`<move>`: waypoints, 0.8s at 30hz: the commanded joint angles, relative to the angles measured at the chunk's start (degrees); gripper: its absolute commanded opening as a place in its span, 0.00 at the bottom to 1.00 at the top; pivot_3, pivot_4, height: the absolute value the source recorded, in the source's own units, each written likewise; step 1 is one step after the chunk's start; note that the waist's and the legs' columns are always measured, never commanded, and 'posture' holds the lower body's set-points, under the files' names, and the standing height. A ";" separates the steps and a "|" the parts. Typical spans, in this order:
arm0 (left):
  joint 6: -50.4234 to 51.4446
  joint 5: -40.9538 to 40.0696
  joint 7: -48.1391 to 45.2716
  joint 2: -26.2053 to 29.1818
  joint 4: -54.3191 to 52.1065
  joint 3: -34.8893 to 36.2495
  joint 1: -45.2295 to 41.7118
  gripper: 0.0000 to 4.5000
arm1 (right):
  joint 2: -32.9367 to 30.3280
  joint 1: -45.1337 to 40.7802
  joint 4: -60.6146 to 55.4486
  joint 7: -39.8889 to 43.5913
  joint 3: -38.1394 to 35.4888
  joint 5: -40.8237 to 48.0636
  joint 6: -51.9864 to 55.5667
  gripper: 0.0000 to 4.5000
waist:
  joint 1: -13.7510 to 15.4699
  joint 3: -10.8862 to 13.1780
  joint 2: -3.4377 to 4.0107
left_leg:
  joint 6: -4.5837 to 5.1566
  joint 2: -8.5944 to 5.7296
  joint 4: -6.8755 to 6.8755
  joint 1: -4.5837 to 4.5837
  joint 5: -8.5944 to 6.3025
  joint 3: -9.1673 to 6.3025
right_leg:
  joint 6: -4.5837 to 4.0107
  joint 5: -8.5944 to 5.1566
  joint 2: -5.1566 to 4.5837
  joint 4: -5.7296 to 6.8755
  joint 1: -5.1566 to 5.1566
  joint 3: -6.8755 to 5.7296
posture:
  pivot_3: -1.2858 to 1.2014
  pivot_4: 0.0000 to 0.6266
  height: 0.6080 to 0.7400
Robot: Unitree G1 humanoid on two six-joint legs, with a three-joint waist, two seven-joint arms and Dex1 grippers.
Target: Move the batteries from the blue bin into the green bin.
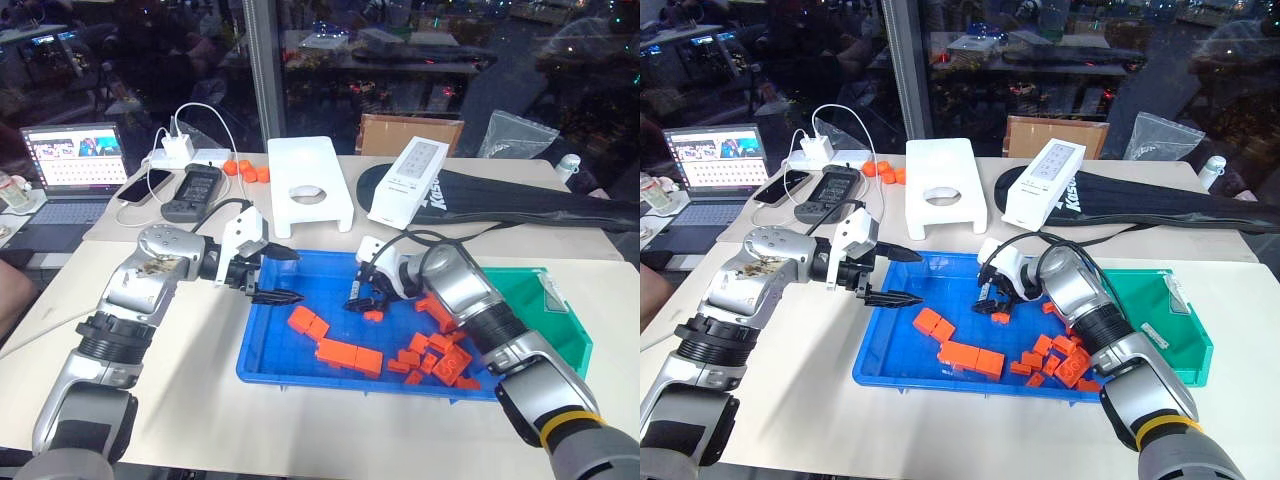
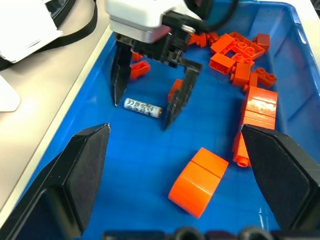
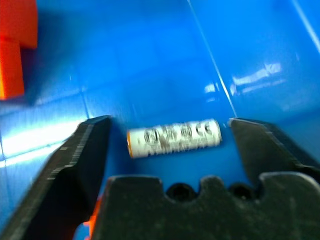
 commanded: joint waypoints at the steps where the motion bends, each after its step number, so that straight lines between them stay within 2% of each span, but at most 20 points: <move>1: 0.41 -1.13 0.50 0.87 -2.51 1.98 -0.01 1.00 | -1.13 0.25 -1.67 1.22 -1.99 -0.14 -0.43 0.61 | 0.03 0.00 0.00 | 0.00 0.00 0.00 0.00 0.00 0.00 | 0.00 0.00 0.00 0.00 0.00 0.00 | 0.52 0.24 0.79; 2: 0.44 -1.22 0.53 0.92 -2.62 2.00 0.11 1.00 | -1.27 0.40 -2.12 1.11 -2.31 -0.19 -0.35 0.56 | 0.03 0.00 0.00 | 0.00 -0.01 0.00 0.00 0.00 0.00 | 0.00 0.00 0.00 0.00 0.00 0.01 | 0.52 0.24 0.79; 7: -0.21 -1.15 0.24 0.49 -1.59 1.69 -0.31 1.00 | -4.54 2.03 -11.01 1.51 -6.12 1.76 3.95 0.56 | 0.11 0.00 0.00 | 0.00 0.00 -0.01 -0.02 0.00 0.00 | 0.00 0.00 0.00 0.00 -0.01 0.00 | 0.52 0.24 0.79; 11: -1.10 -1.05 -0.72 -0.39 0.10 1.09 -1.53 1.00 | -10.39 4.67 -22.01 3.18 -11.09 5.27 11.16 0.56 | 0.36 0.00 0.00 | 0.00 -0.01 -0.01 -0.05 0.00 0.00 | 0.00 0.00 0.00 -0.02 -0.02 0.00 | 0.52 0.24 0.79; 15: -1.85 -3.29 -3.05 -3.33 1.65 1.35 -3.61 1.00 | -21.45 9.12 -31.01 3.55 -21.55 8.63 18.62 0.56 | 0.53 0.01 -0.01 | 0.00 -0.01 0.01 -0.05 0.00 0.01 | 0.01 -0.01 -0.01 -0.05 0.01 -0.01 | 0.52 0.24 0.79; 18: -1.76 -5.21 -4.26 -6.07 3.00 1.71 -5.70 1.00 | -30.44 14.95 -32.41 2.34 -27.36 7.22 19.08 0.56 | 1.42 0.01 0.00 | 0.00 -0.06 0.03 -0.18 0.00 -0.02 | 0.02 -0.01 -0.04 -0.16 0.02 -0.03 | 0.52 0.24 0.79; 21: -1.13 -6.72 -4.20 -8.71 4.48 2.21 -8.11 1.00 | -35.11 21.79 -33.13 1.60 -32.82 8.20 19.76 0.56 | 1.23 0.00 -0.03 | 0.00 -0.05 0.01 -0.17 0.00 0.03 | 0.06 -0.03 -0.05 -0.28 0.04 0.04 | 0.52 0.24 0.79; 24: -0.73 -7.45 -4.42 -10.38 5.53 2.48 -9.74 1.00 | -37.09 27.03 -33.11 0.13 -36.58 8.08 19.53 0.56 | 0.13 -0.02 0.00 | 0.01 -0.05 -0.04 -0.07 0.00 0.00 | 0.19 -0.11 -0.03 -0.24 0.07 0.06 | 0.52 0.24 0.79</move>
